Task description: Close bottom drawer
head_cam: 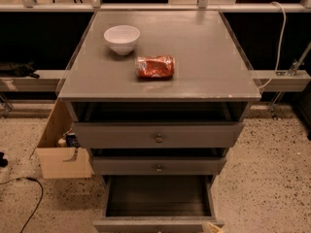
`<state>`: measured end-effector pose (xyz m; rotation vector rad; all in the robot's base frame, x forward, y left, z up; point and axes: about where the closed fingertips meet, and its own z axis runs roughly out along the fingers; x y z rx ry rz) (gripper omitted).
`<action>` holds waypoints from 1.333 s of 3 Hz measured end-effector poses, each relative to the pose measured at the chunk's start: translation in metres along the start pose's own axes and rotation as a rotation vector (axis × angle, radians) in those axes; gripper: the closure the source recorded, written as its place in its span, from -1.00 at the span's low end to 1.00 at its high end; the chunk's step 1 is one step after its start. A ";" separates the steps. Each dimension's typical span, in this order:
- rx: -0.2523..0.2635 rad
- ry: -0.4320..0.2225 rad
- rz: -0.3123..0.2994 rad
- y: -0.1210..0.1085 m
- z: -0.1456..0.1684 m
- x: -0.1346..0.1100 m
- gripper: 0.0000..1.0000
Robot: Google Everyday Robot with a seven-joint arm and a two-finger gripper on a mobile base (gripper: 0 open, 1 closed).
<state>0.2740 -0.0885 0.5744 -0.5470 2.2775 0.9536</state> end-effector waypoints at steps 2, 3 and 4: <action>0.047 0.011 0.031 -0.021 0.010 -0.002 -1.00; 0.151 0.003 0.082 -0.086 0.028 -0.005 -1.00; 0.270 -0.017 0.088 -0.145 0.038 0.002 -1.00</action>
Offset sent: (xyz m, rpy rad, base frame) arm 0.0919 -0.0307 -0.0779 -0.1452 0.0937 -0.1742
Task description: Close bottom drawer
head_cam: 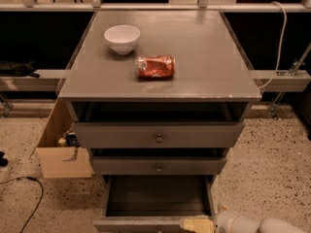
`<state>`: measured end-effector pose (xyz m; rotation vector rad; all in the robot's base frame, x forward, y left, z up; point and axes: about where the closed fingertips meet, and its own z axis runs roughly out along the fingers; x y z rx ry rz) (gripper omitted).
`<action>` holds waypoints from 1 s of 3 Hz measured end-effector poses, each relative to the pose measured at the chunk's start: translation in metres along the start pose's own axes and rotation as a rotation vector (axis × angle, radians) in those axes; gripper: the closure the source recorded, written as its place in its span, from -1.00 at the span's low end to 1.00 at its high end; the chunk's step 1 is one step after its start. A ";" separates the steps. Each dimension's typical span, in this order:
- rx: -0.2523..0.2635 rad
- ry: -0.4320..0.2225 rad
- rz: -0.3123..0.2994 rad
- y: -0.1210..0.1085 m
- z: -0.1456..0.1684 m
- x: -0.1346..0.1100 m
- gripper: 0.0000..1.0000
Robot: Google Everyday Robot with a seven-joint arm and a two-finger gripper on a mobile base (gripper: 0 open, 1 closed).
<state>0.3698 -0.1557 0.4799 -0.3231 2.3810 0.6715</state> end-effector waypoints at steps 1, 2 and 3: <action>0.047 -0.047 0.018 -0.019 0.006 0.004 -1.00; 0.051 -0.049 0.025 -0.021 0.007 0.006 -1.00; 0.052 -0.009 0.039 -0.020 0.021 0.018 -1.00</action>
Offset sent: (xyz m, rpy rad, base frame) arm 0.0064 -0.0105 -0.0117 -0.0075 -0.0276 -0.0506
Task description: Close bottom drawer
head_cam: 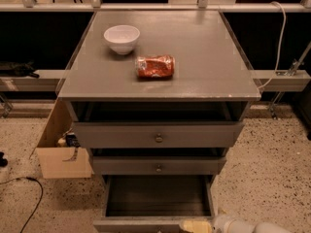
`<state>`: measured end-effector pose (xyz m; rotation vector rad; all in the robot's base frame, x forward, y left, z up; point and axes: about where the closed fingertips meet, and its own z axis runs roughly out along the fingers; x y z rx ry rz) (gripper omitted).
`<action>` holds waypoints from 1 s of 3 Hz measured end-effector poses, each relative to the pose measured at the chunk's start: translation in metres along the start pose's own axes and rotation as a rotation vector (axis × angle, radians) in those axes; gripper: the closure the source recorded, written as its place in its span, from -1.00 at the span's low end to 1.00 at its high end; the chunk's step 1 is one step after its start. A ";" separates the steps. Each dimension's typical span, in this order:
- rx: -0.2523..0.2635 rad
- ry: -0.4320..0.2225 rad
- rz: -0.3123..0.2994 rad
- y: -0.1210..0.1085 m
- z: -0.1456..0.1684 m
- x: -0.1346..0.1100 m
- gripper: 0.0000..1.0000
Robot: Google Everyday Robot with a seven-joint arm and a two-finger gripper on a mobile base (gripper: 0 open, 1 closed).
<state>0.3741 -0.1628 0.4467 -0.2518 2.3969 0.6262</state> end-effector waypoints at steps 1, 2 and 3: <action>0.015 0.087 0.010 -0.007 0.039 0.028 -1.00; 0.052 0.154 0.001 -0.034 0.080 0.067 -1.00; 0.059 0.217 -0.148 -0.031 0.114 0.104 -1.00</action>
Offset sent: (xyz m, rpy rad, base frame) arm -0.0020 0.0047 -0.1933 -0.1412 0.2083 0.0297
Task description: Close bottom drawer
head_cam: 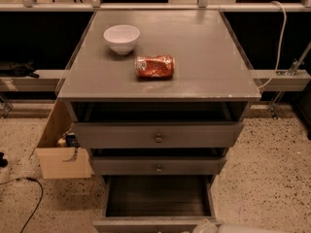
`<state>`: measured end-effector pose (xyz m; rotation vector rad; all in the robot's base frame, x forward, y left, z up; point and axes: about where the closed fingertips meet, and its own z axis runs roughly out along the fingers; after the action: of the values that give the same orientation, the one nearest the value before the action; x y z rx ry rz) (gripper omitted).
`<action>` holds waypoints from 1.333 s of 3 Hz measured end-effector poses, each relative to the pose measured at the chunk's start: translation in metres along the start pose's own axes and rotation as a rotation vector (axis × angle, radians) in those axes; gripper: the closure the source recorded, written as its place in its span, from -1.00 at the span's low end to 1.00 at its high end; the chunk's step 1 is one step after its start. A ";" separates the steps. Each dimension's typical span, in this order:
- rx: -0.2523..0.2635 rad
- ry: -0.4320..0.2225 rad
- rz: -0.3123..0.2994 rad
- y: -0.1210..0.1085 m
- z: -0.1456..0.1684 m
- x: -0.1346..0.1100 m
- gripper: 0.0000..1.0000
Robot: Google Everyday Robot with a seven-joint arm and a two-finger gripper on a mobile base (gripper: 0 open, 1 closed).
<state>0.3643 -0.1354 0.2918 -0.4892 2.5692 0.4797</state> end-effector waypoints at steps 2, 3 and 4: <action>0.079 0.001 -0.035 -0.018 0.003 0.000 -1.00; 0.091 0.012 -0.070 -0.020 0.006 -0.002 -1.00; 0.120 0.047 -0.169 -0.017 0.021 0.004 -1.00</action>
Offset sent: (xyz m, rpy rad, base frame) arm 0.0084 -0.0143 -0.0082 -0.0809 -0.0360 -0.0059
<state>0.3765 -0.1425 0.2686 -0.6747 2.5546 0.2563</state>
